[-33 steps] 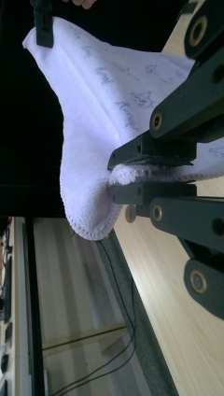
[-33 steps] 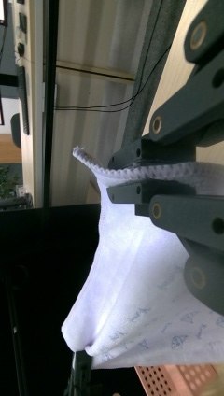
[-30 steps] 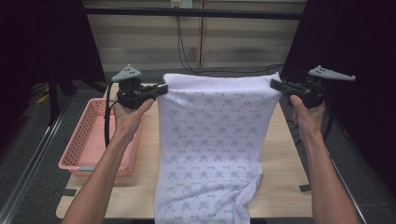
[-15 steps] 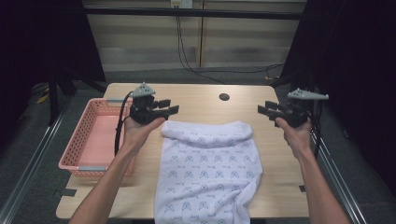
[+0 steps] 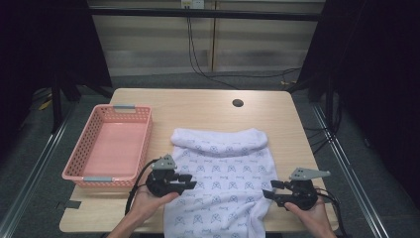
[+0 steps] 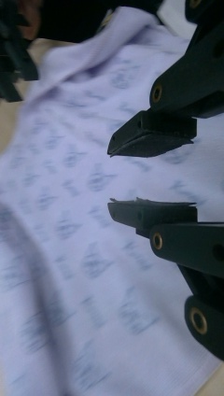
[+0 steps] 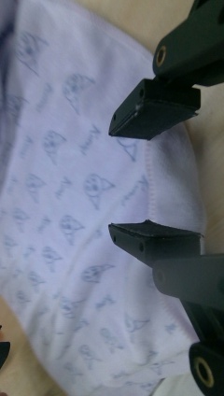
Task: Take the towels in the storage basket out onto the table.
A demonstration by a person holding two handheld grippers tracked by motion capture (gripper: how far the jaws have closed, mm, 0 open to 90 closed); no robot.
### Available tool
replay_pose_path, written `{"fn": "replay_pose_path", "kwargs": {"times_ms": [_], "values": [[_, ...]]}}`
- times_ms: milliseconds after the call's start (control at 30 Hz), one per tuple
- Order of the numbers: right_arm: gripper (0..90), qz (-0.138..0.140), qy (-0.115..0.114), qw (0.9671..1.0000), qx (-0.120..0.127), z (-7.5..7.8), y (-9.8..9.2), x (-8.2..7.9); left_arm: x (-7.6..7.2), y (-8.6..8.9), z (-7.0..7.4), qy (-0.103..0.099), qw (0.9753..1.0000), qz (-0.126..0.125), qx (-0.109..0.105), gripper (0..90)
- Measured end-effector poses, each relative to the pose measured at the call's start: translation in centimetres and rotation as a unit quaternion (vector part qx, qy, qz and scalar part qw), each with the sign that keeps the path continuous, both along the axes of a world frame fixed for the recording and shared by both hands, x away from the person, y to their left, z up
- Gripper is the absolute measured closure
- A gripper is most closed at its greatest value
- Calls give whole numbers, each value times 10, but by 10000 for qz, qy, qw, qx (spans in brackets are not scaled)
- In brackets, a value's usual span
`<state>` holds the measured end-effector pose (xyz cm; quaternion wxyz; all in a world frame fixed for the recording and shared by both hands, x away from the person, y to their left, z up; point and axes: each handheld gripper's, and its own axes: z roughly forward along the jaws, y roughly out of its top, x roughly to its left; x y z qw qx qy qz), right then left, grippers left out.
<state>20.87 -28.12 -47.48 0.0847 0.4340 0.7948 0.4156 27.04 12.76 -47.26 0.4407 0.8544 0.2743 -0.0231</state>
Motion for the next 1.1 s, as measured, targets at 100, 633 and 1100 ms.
{"fn": "replay_pose_path", "kwargs": {"times_ms": [100, 633, 1100], "values": [[465, 130, 192, 9997, 2, -5, 3, 5, -4, 0, -13, 193, 9998, -24, 109, 658], [653, 472, 204, 9983, 260, 10, -10, -20, -6, 9, -26, -115, 9986, 43, 516, 659], [843, 1122, 588, 9909, -466, -15, 35, -5, -3, 13, -27, -68, 9984, 236, 501, 731]]}}
